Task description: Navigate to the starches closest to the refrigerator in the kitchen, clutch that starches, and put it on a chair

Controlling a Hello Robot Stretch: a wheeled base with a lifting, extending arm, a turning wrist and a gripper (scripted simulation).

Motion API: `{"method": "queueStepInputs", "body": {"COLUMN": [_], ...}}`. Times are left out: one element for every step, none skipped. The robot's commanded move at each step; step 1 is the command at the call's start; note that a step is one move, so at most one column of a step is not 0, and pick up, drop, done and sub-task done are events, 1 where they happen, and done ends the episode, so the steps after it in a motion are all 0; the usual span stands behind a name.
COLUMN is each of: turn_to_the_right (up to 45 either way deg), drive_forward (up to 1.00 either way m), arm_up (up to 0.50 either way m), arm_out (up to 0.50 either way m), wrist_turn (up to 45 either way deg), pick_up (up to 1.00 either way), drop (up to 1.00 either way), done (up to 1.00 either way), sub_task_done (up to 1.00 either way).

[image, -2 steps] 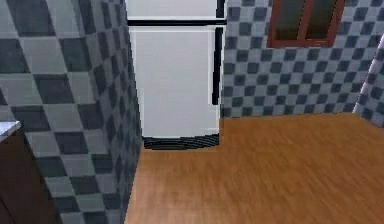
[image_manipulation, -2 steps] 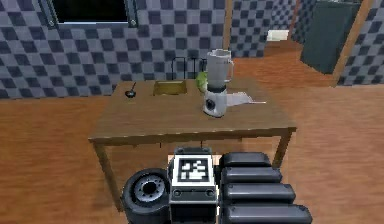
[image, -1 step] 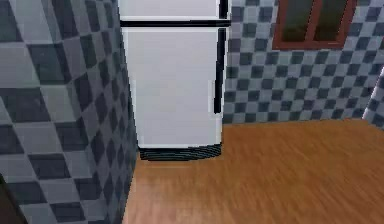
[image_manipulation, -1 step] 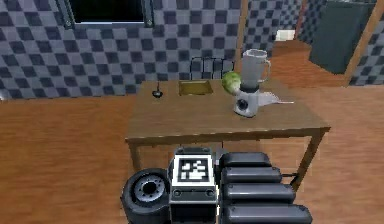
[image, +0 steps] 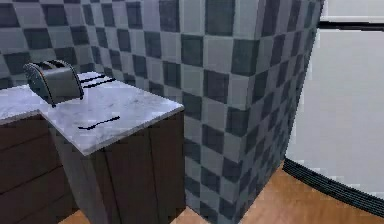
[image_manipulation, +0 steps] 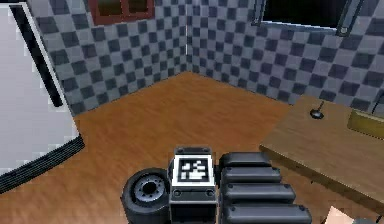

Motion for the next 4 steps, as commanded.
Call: {"method": "queueStepInputs", "body": {"turn_to_the_right": [-45.0, -3.0, 0.0, 45.0], "drive_forward": [0.0, 0.0, 0.05, 0.0], "arm_up": [0.0, 0.0, 0.0, 0.0], "arm_out": [0.0, 0.0, 0.0, 0.0], "wrist_turn": [0.0, 0.0, 0.0, 0.0], "pick_up": [0.0, 0.0, 0.0, 0.0], "drop": [0.0, 0.0, 0.0, 0.0], "done": [0.0, 0.0, 0.0, 0.0], "sub_task_done": [0.0, 0.0, 0.0, 0.0]}}
